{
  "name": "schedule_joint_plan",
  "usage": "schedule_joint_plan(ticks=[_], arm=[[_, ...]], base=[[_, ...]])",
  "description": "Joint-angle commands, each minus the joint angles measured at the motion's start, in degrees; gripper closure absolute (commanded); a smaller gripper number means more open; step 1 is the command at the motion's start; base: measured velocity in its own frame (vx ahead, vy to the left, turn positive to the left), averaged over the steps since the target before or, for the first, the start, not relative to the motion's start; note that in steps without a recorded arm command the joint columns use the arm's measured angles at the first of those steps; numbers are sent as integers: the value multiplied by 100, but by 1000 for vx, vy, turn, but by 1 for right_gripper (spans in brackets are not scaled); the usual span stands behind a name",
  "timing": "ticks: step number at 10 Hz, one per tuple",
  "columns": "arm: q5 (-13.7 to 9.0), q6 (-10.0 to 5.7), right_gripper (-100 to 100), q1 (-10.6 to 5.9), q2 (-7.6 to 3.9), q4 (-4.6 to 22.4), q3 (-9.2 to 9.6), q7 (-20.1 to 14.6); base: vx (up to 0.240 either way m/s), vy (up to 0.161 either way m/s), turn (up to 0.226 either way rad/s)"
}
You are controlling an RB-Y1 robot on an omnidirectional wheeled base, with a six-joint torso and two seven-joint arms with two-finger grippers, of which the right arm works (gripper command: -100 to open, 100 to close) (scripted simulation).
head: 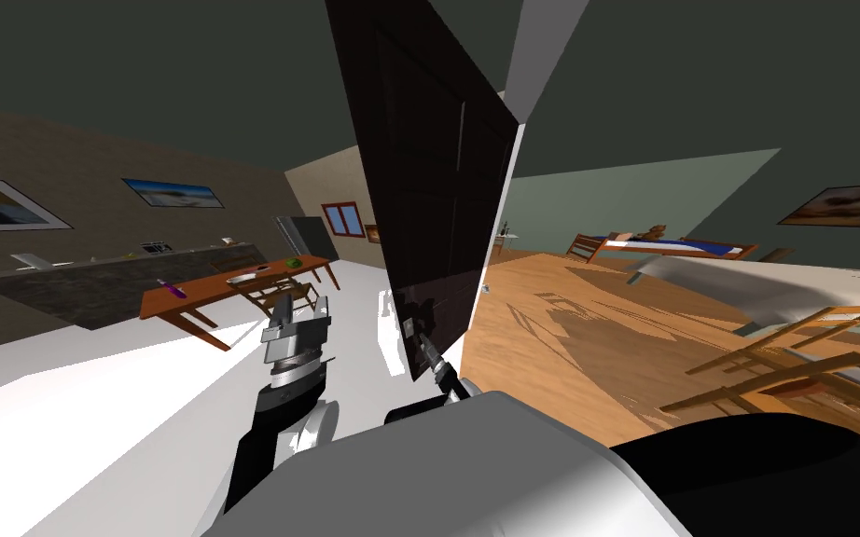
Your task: Push the door open
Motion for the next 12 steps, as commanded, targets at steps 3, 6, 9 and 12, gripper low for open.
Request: schedule_joint_plan(ticks=[3,6,9,12], arm=[[-7,-59,-100,-33,41,73,-59,30],[-10,-89,-100,-50,87,114,-83,39],[-10,-89,100,-50,87,114,-83,39],[-10,-89,100,-50,87,114,-83,39]], base=[[213,130,27],[152,85,15],[-19,-11,9],[-6,-3,-2]])
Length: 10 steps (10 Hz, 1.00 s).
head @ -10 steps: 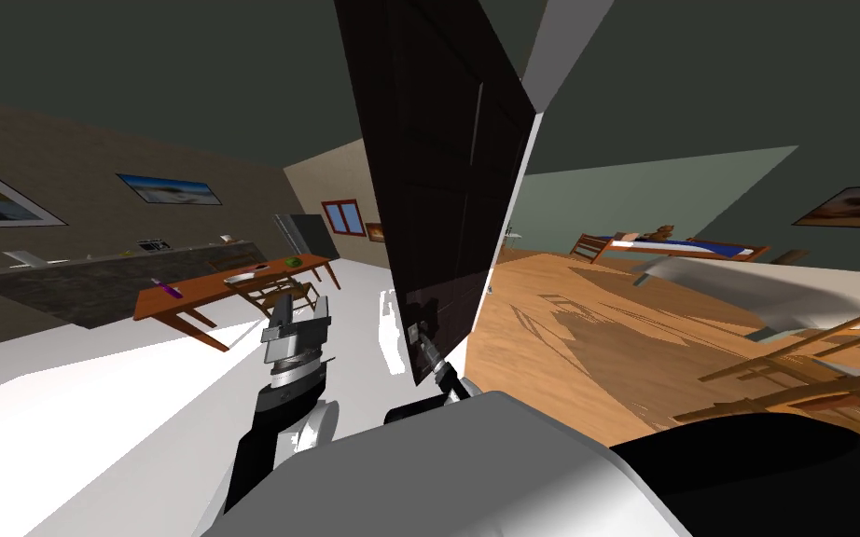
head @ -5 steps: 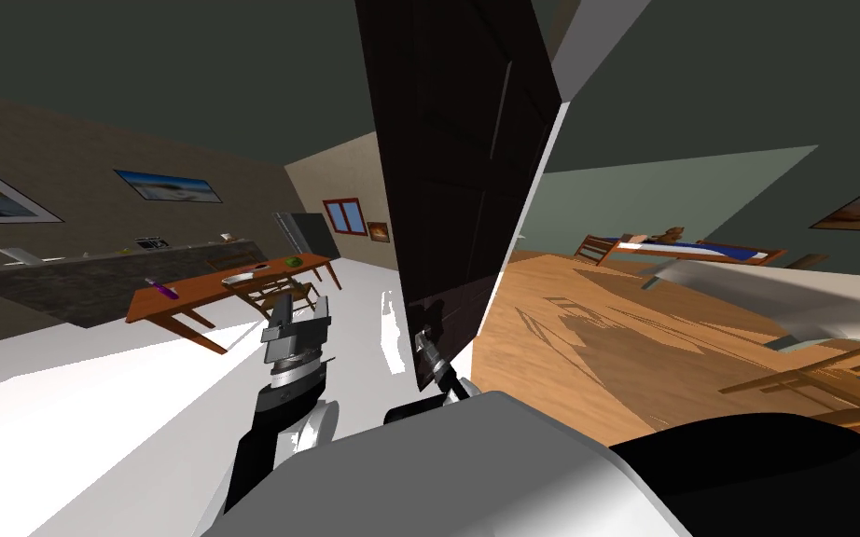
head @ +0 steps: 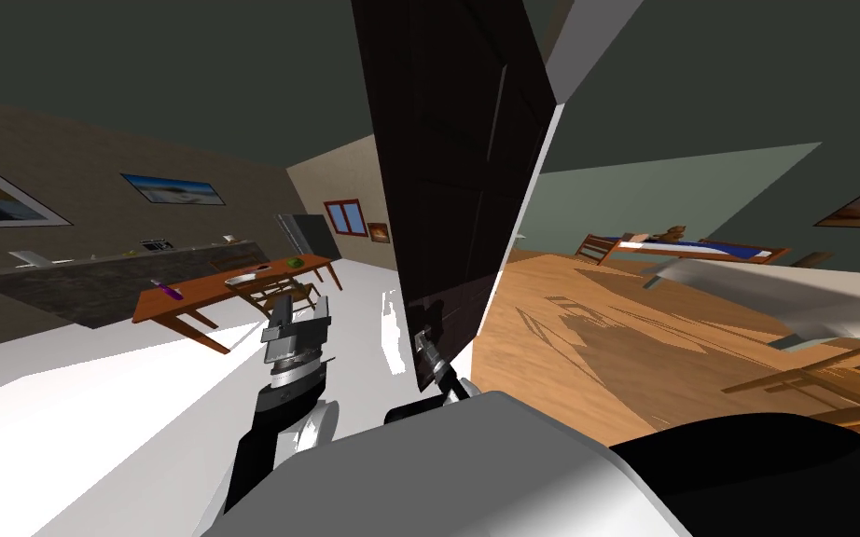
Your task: Push the door open
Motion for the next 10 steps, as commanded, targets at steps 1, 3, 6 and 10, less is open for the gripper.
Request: schedule_joint_plan(ticks=[1,3,6,10], arm=[[-35,6,100,-24,-38,28,-117,31],[-73,12,100,-49,-57,57,-242,63],[-134,23,100,-90,-48,105,-444,116],[-250,43,100,-169,90,195,-829,216]], base=[[59,76,-39],[109,129,-59],[138,153,-60],[172,171,-75]])
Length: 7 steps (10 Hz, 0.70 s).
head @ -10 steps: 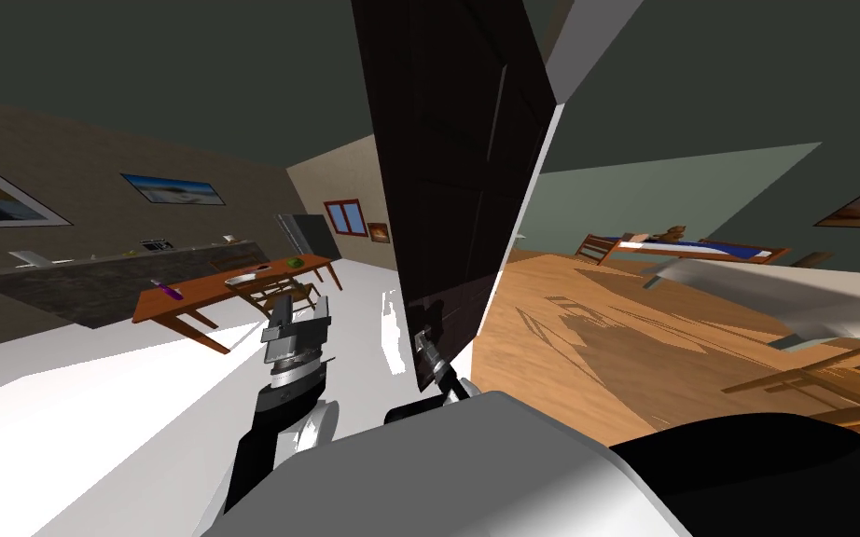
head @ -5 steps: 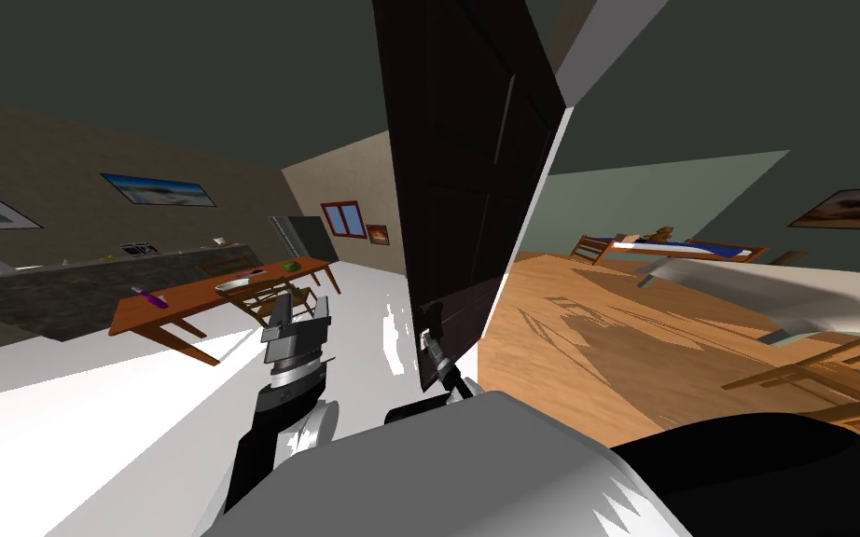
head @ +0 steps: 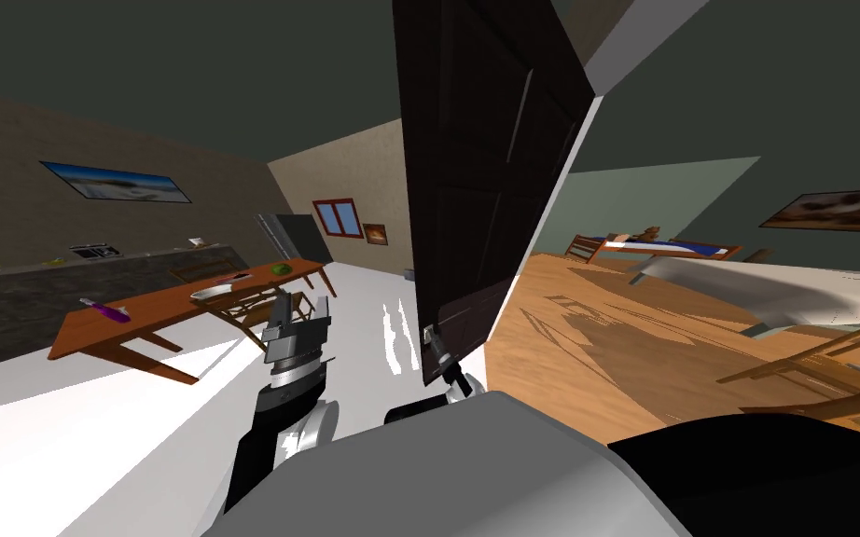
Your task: Push the door open
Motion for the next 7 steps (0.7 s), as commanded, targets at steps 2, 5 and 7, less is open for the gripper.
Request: schedule_joint_plan(ticks=[2,5,7], arm=[[-27,18,100,-2,48,-13,-93,30],[-131,3,100,-45,-60,13,-367,107],[-189,-5,100,-61,-75,37,-521,150]], base=[[118,111,-57],[159,138,-66],[195,152,-69]])
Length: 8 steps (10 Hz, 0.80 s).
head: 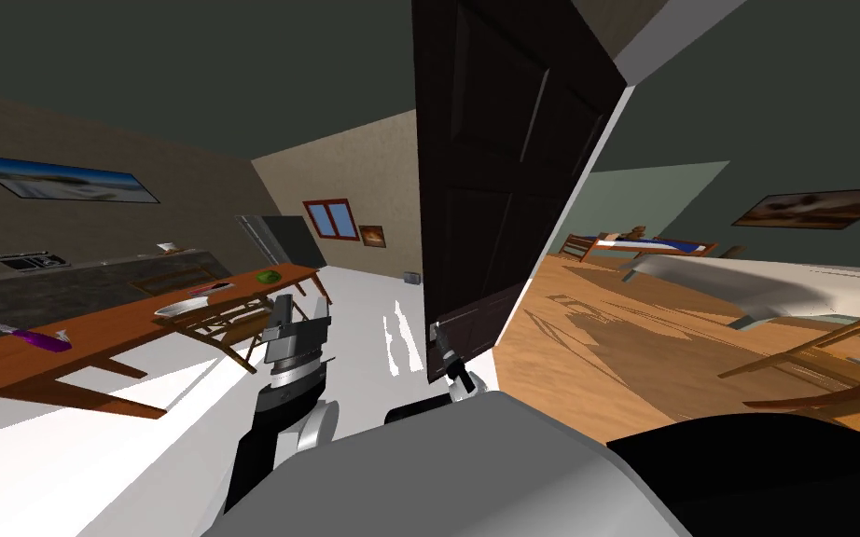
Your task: Push the door open
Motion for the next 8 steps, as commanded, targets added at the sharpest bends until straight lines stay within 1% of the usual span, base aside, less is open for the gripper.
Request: schedule_joint_plan(ticks=[1,2,3,4,6,7,8], arm=[[-61,15,100,29,-60,-125,-164,38],[-61,15,100,29,-60,-125,-164,38],[-118,8,100,13,-26,-101,-315,80],[-131,6,100,9,-13,-96,-349,90],[-196,-2,100,-10,82,-70,-518,137],[-164,50,100,58,58,-126,-438,128],[-217,34,100,25,-15,-111,-580,156]], base=[[199,155,-86],[133,84,-17],[198,129,-81],[186,157,-98],[170,135,-79],[76,53,-26],[152,109,-52]])
